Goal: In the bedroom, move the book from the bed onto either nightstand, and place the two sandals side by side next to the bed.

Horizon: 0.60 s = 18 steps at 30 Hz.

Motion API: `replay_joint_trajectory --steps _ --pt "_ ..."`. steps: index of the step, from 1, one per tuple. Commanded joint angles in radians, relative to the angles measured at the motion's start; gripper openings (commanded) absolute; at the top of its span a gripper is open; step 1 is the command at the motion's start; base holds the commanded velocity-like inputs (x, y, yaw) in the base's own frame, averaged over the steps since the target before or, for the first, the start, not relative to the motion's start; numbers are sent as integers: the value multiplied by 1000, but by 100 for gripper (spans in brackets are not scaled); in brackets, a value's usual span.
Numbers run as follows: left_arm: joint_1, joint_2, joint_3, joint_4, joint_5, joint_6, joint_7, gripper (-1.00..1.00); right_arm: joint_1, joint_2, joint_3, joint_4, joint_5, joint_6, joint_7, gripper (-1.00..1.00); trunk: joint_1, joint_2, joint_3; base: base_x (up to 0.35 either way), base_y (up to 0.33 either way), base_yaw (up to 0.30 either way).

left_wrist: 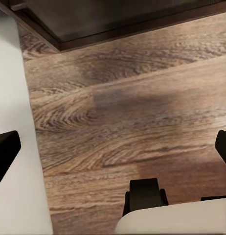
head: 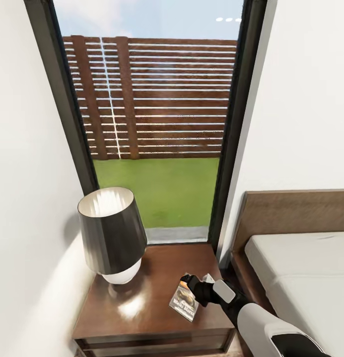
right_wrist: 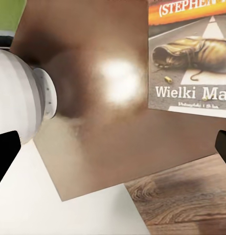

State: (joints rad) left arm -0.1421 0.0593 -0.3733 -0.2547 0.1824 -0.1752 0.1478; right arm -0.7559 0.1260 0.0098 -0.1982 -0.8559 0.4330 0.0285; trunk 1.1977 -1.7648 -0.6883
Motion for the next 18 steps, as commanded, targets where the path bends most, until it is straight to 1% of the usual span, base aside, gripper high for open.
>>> replay_joint_trajectory --steps 1,18 --pt "-1 1 -9 0 10 -3 5 100 0 0 1 0 1 3 2 100 -4 7 2 0 0 0" --pt "-1 1 -8 4 9 -2 6 100 1 2 9 2 8 3 8 100 -69 126 56 0 0 0"
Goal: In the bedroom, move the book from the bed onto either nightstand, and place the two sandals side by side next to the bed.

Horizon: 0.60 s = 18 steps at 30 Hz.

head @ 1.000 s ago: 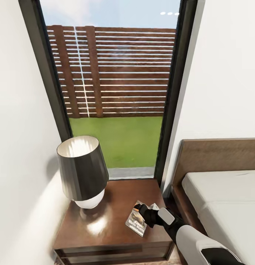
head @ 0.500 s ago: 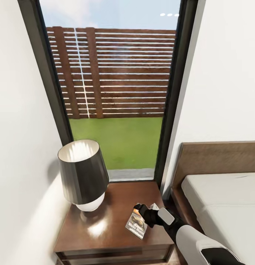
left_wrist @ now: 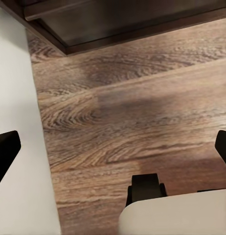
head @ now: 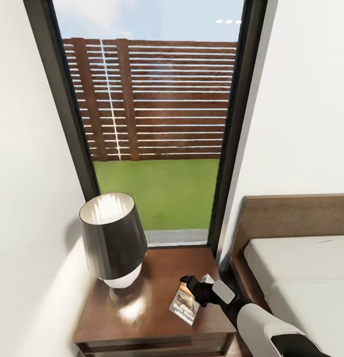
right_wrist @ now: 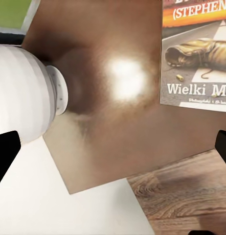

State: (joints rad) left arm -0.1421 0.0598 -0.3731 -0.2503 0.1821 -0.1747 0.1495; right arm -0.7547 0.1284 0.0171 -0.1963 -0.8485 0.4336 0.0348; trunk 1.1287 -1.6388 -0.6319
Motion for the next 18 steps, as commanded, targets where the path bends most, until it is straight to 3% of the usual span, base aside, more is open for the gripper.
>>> replay_joint_trajectory --steps 1,18 --pt "-1 0 -9 0 10 -3 5 100 0 0 4 -1 0 3 2 100 -4 7 2 0 0 0" --pt "-1 1 -7 0 10 -3 5 100 3 0 40 1 1 -1 4 100 -69 126 56 0 0 0"
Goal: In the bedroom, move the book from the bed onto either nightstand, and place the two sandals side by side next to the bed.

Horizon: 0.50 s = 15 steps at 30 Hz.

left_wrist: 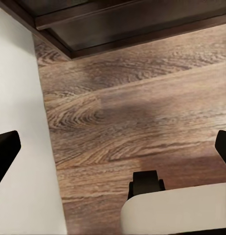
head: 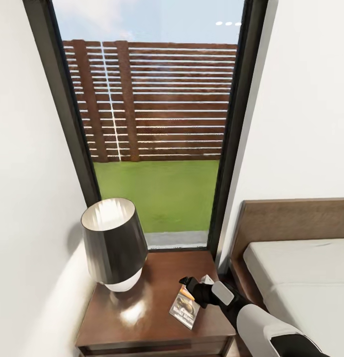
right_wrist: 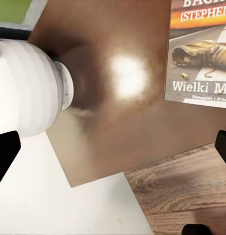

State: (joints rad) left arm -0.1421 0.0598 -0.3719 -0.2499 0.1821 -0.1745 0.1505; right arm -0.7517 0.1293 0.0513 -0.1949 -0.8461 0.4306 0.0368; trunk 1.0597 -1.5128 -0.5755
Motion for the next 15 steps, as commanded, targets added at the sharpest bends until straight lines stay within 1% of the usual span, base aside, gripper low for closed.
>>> replay_joint_trajectory --steps 1,3,9,10,13,15 --pt "-1 0 -9 0 10 -3 4 100 0 0 8 0 -2 2 2 100 -4 7 2 0 0 0" --pt "-1 0 -9 0 10 -3 4 100 0 0 12 0 -1 2 2 100 -12 21 9 0 0 0" --pt "-1 0 -9 1 10 -3 5 100 2 0 47 2 -1 -15 2 100 -35 63 27 0 0 0" --pt "-1 0 -9 1 10 -3 5 100 2 0 47 2 -1 -15 2 100 -39 70 30 0 0 0" --pt "-1 0 -9 5 10 -3 6 100 3 0 67 7 -1 -45 2 100 -50 91 40 0 0 0" --pt "-1 0 -9 10 10 -3 6 100 4 0 74 8 -1 -56 2 100 -58 105 46 0 0 0"
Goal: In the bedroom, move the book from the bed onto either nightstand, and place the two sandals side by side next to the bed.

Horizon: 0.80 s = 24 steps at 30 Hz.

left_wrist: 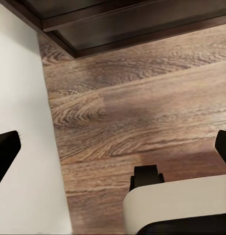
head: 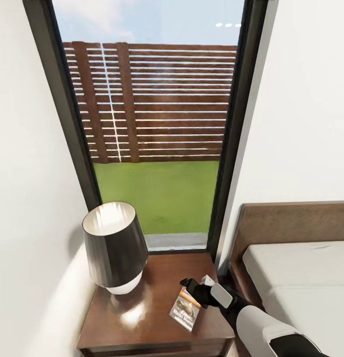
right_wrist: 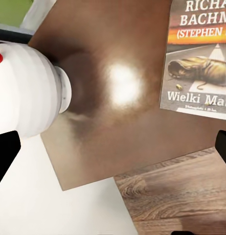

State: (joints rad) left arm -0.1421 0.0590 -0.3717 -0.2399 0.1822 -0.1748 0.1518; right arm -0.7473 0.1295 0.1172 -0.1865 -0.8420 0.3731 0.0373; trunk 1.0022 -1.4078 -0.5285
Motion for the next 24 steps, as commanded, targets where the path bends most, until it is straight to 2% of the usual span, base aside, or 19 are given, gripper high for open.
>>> replay_joint_trajectory --steps 1,10,24 --pt "-1 0 -9 6 10 -3 4 100 0 -1 15 1 -5 -9 1 100 -4 7 2 0 0 0" --pt "-1 -1 -7 46 11 -4 5 100 2 0 68 5 -5 -51 1 100 -39 70 30 0 0 0" --pt "1 -1 -5 56 12 -5 6 100 3 0 88 7 -5 -91 1 100 -92 168 74 0 0 0"
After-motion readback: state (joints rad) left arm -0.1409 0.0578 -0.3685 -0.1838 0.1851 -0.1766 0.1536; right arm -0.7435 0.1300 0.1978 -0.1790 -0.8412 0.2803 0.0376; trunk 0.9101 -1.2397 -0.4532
